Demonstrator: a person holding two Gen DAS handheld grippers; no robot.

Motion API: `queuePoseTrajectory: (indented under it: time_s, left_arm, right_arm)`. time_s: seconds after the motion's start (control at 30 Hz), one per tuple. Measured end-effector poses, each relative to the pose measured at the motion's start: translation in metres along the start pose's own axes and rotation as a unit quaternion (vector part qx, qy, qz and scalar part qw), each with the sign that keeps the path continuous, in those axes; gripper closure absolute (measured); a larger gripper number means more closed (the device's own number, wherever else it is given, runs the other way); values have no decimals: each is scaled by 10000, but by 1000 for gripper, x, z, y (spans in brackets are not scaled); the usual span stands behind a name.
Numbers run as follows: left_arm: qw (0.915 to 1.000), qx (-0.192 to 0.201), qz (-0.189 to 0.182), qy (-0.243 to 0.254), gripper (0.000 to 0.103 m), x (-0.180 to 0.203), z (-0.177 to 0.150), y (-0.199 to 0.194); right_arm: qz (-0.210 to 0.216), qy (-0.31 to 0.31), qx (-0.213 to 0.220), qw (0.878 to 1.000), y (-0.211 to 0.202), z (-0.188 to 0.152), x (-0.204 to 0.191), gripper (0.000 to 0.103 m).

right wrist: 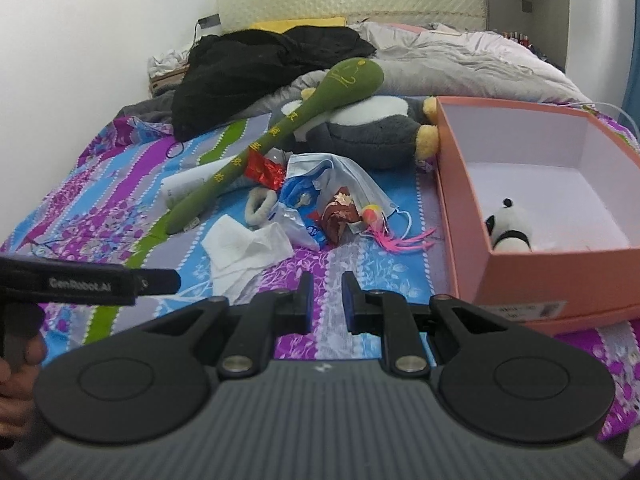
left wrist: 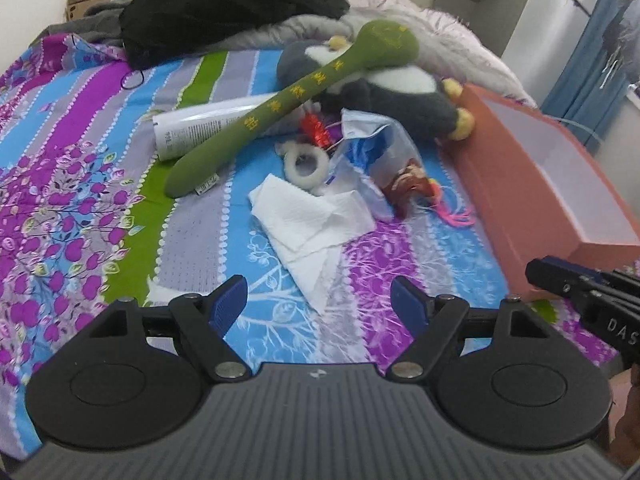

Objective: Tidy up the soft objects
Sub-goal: 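Grasp white tissue with left gripper while right grasps pink-feathered toy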

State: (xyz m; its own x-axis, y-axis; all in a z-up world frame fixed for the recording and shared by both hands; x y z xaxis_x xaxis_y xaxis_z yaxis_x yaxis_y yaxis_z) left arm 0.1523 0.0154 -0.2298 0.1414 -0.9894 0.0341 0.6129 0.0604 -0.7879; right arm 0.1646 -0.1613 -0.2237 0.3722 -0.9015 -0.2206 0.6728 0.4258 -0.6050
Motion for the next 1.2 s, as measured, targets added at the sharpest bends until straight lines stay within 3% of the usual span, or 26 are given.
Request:
queuePoseTrajectory:
  time_s: [0.17, 0.33, 0.4, 0.43, 0.57, 0.7, 0.97, 1.07, 1.2]
  left_arm:
    - [9998, -147, 109, 89, 21, 0, 9, 49]
    - [9993, -217, 158, 242, 21, 3, 20, 92]
    - [9991, -232, 158, 313, 21, 6, 23, 105]
    - [9990, -191, 122, 380, 21, 8, 25, 110]
    - [9971, 26, 82, 750, 21, 22, 27, 123]
    - [9969, -61, 167, 766, 21, 23, 25, 140]
    - [9946, 64, 293, 994, 25, 25, 27, 147]
    - [9933, 118, 431, 1068, 38, 24, 26, 145]
    - [9924, 149, 563, 1086, 78, 19, 29, 142]
  right_arm:
    - [-6, -30, -58, 10000, 41, 7, 13, 84]
    - [-269, -165, -85, 9995, 81, 16, 35, 83]
    - [-389, -220, -106, 9989, 96, 20, 43, 68]
    - [-423, -248, -96, 9988, 102, 23, 47, 67]
    - [-598, -462, -127, 9971, 123, 28, 56, 67]
    - [-836, -547, -280, 9946, 141, 24, 69, 68]
    - [-812, -597, -584, 9932, 171, 15, 80, 69]
    - [-713, -504, -586, 9945, 175, 14, 82, 80]
    - [-758, -637, -532, 9937, 169, 16, 77, 81]
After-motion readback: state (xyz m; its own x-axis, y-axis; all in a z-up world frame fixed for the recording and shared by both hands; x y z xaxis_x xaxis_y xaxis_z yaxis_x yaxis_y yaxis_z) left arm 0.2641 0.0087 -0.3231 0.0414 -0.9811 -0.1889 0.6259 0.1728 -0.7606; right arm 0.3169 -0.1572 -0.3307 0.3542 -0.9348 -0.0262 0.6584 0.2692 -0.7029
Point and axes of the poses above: each gripper's, at about its wrist camera, not at the fingertips, and y roughly the way its jaws point, x to its right, z to its top, the point moved 9 cm from there along y, roughly the way its jaws point, and after that the axes turned 11 degrees about z, right-handed, at the moved point
